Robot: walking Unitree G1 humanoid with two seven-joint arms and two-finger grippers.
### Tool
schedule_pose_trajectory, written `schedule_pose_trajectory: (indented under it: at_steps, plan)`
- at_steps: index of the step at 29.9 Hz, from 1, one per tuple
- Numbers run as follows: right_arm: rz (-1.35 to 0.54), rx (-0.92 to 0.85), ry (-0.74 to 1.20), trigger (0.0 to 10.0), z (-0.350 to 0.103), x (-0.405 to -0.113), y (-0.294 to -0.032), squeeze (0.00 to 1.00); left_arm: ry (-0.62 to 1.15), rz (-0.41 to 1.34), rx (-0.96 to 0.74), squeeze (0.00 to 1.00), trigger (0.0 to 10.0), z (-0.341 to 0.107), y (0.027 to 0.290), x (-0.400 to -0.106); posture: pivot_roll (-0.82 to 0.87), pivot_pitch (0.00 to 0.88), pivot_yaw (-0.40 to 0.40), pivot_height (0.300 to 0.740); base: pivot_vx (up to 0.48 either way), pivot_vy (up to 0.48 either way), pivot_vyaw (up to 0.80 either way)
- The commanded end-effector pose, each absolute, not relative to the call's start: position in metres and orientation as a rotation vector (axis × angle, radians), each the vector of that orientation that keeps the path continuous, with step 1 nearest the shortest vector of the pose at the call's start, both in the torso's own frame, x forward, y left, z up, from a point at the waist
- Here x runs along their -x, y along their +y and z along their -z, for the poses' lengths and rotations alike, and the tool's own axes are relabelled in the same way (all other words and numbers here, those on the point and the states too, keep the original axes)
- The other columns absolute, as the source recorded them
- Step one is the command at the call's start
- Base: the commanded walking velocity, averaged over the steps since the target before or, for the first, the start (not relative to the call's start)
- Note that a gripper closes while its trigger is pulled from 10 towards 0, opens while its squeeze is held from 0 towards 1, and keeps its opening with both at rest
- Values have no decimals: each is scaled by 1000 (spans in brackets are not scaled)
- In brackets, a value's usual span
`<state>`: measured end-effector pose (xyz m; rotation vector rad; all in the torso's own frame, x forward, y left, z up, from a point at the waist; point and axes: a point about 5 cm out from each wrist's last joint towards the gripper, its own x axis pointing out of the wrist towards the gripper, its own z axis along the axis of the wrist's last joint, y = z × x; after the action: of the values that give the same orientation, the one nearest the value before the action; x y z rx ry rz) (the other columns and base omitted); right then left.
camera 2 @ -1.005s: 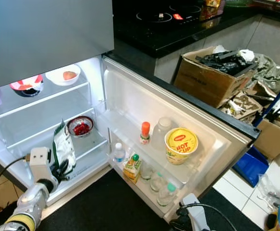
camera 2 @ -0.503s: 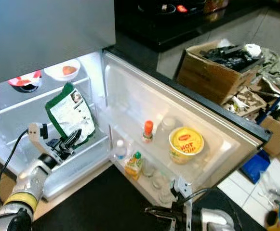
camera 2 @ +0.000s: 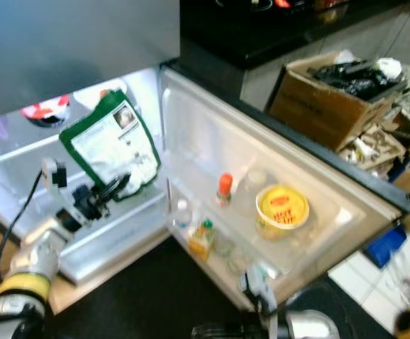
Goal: Restocking fridge
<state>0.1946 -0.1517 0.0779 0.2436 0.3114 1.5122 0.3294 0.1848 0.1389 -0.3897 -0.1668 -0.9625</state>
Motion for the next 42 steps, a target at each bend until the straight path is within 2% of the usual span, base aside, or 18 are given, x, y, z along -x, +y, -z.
schedule_pose_trajectory:
  at_steps: [1,6,11,15,17,23,28,29,32,37,42]
  plan:
    - [-1519,-286,268,10000,-88,-194,-142,0,-166,1022,364,0,10000,-145,188,-326,-157,198,16,740,0,0,0]
    - [-1497,-284,171,10000,-105,-200,-120,0,-133,1049,333,0,10000,-145,184,-328,-157,214,16,740,0,0,0]
    - [-1433,-247,150,10000,-107,-208,-111,0,-139,1022,314,0,10000,-149,182,-333,-157,223,13,740,0,0,0]
    - [-1396,-221,147,10000,-106,-211,-105,0,-171,977,294,0,10000,-157,180,-339,-155,231,13,740,0,0,0]
    - [-1343,-201,157,10000,-107,-212,-98,0,-239,884,249,0,10000,-173,168,-351,-152,248,11,740,0,0,0]
    - [-1255,-164,168,10000,-106,-218,-95,0,-308,792,208,0,10000,-188,156,-362,-154,262,11,740,0,0,0]
    - [-1173,-137,190,10000,-101,-222,-95,0,-325,789,203,0,10000,-193,145,-366,-156,270,14,740,0,0,0]
    - [-1021,-124,202,10000,-94,-231,-98,0,-336,835,208,0,10000,-197,129,-366,-163,279,20,740,0,0,0]
    - [-928,-156,199,10000,-93,-234,-99,0,-337,855,194,0,10000,-197,117,-365,-166,281,24,740,0,0,0]
    - [-899,-188,193,10000,-94,-233,-96,0,-332,831,174,0,10000,-195,112,-367,-176,285,30,740,0,0,0]
    - [-901,-207,202,10000,-93,-225,-90,0,-323,734,127,0,10000,-192,103,-371,-183,289,39,740,0,0,0]
